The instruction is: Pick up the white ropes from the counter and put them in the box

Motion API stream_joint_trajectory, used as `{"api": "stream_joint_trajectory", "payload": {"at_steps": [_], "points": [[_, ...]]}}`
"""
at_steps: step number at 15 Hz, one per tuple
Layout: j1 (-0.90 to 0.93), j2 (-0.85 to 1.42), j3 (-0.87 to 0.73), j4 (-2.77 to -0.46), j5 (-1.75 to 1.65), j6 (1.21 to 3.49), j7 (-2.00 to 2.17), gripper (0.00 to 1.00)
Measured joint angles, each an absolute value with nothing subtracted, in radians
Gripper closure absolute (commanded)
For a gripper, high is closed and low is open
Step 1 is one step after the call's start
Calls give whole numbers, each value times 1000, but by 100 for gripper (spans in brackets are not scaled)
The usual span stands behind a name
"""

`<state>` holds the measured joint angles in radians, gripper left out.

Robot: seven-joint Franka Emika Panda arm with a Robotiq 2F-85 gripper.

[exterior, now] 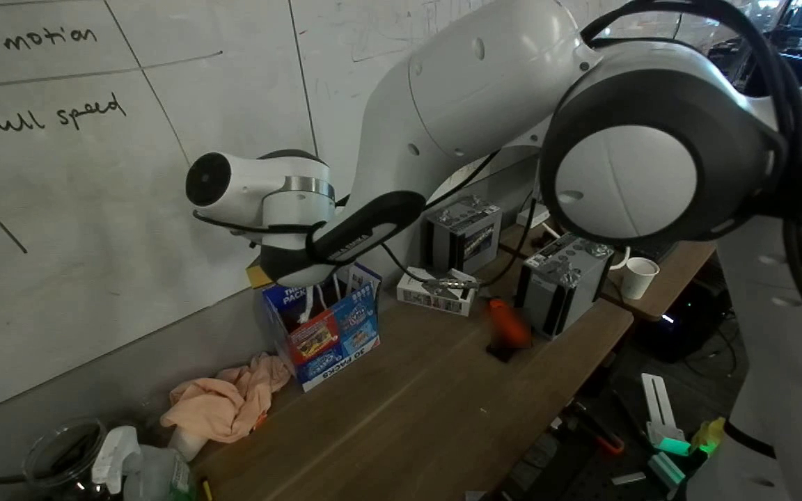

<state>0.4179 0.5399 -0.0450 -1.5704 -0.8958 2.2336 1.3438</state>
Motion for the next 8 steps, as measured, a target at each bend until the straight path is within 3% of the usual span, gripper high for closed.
{"api": "stream_joint_trajectory", "payload": {"at_steps": [7, 8], "points": [[418, 576, -27, -1566, -896, 2234, 1357, 98], [418, 580, -26, -1566, -896, 2234, 1358, 66]]}}
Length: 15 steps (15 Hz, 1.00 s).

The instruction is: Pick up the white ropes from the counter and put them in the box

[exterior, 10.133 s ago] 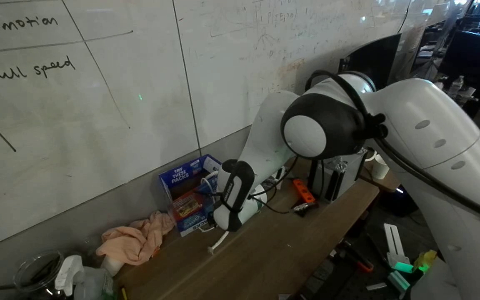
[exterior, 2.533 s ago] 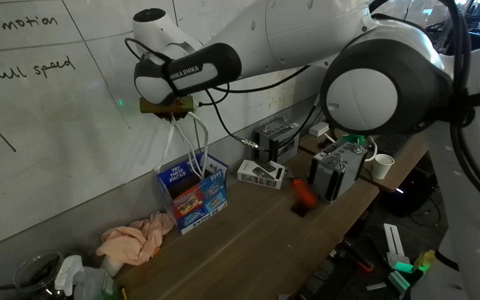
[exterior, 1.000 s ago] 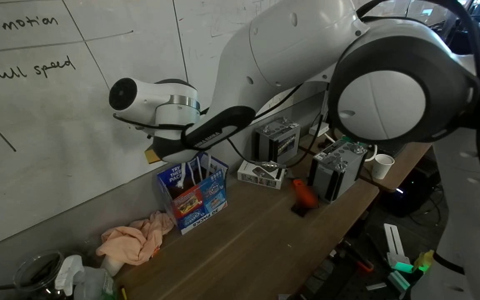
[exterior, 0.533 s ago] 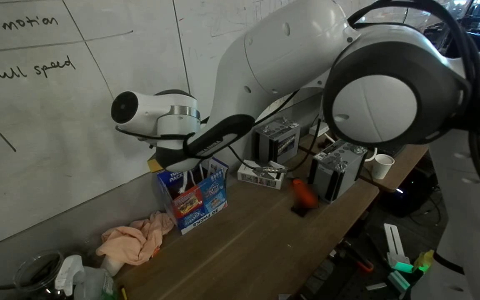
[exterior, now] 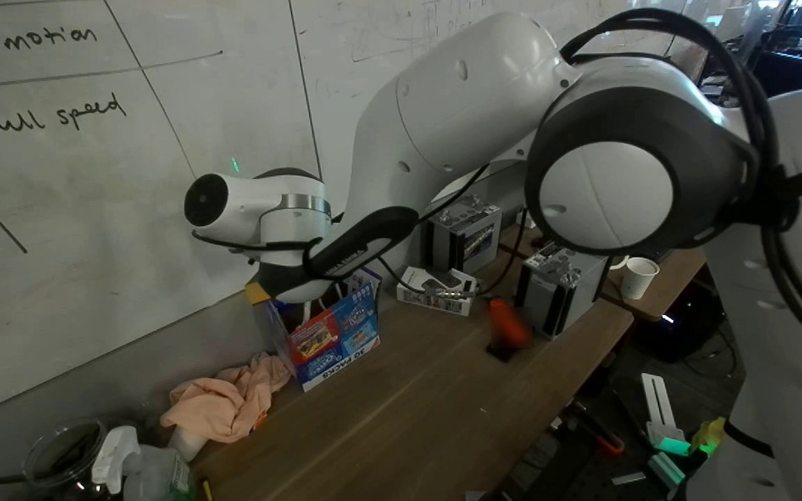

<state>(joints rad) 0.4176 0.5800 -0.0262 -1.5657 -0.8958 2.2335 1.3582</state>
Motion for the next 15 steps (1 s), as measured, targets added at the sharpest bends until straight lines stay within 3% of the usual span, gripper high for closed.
{"api": "stream_joint_trajectory", "payload": {"at_steps": [1, 10, 15], "points": [[418, 583, -25, -1566, -896, 2233, 1358, 65], [366, 584, 34, -1565, -791, 2187, 1217, 1], [232, 484, 118, -1636, -648, 2162, 878, 0]]}}
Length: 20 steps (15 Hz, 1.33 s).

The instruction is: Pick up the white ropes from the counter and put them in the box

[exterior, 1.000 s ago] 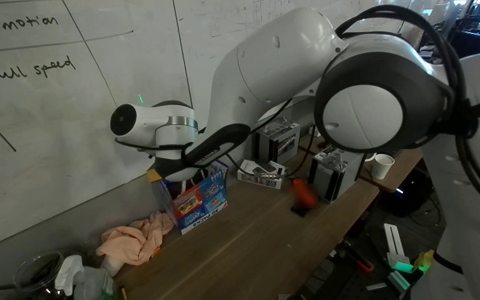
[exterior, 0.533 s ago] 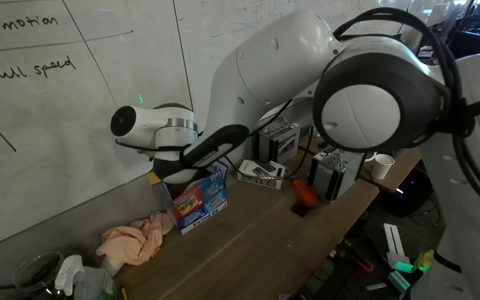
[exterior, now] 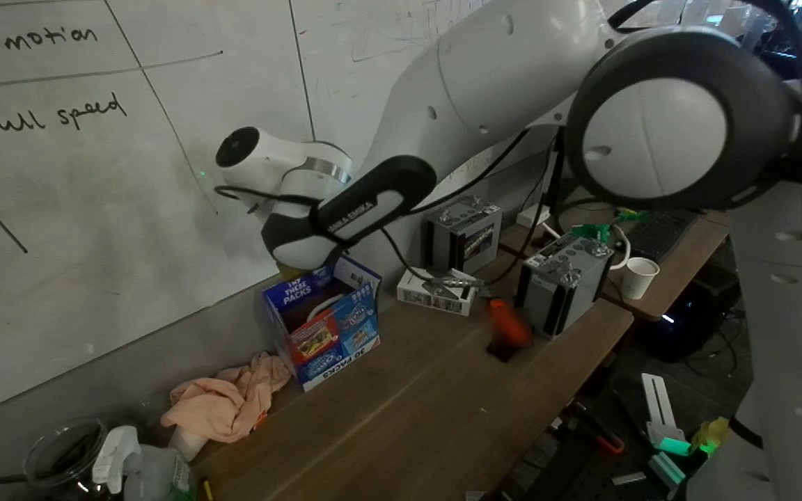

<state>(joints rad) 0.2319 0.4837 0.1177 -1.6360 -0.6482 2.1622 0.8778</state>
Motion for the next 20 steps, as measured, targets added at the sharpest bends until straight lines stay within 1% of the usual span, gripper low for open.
{"api": "stream_joint_trajectory", "payload": {"at_steps": [6, 9, 12, 16, 20], "points": [[-132, 288, 352, -1781, -404, 2082, 416, 0], [-262, 186, 382, -1856, -277, 2044, 188, 0], [-245, 58, 239, -1943, -142, 2026, -15, 0], [-213, -134, 64, -2086, -74, 2011, -198, 0], [-171, -337, -43, -2260, -60, 1996, -329, 0]]}}
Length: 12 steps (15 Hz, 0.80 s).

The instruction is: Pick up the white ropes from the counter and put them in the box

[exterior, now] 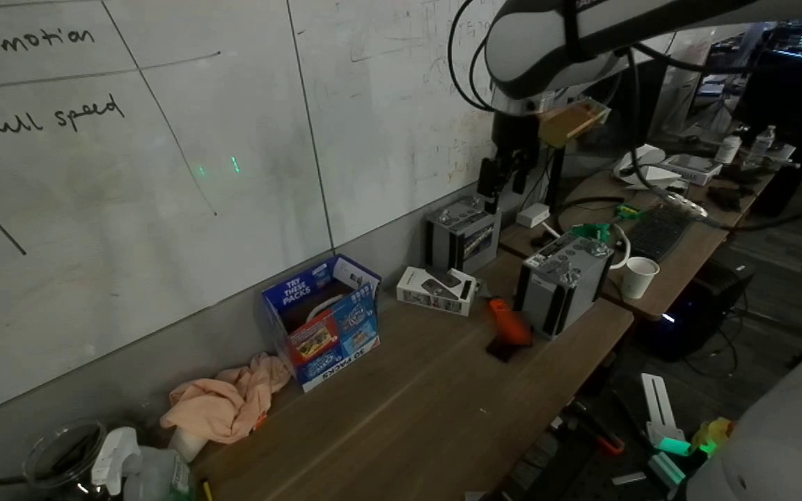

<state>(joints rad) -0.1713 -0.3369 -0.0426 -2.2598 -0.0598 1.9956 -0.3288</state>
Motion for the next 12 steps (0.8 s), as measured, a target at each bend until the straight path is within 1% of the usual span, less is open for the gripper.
{"api": "stream_joint_trajectory", "payload": {"at_steps": [5, 12], "points": [[-63, -527, -60, -2444, -53, 1949, -361, 0], [17, -638, -57, -2539, -53, 1950, -328, 0]]}}
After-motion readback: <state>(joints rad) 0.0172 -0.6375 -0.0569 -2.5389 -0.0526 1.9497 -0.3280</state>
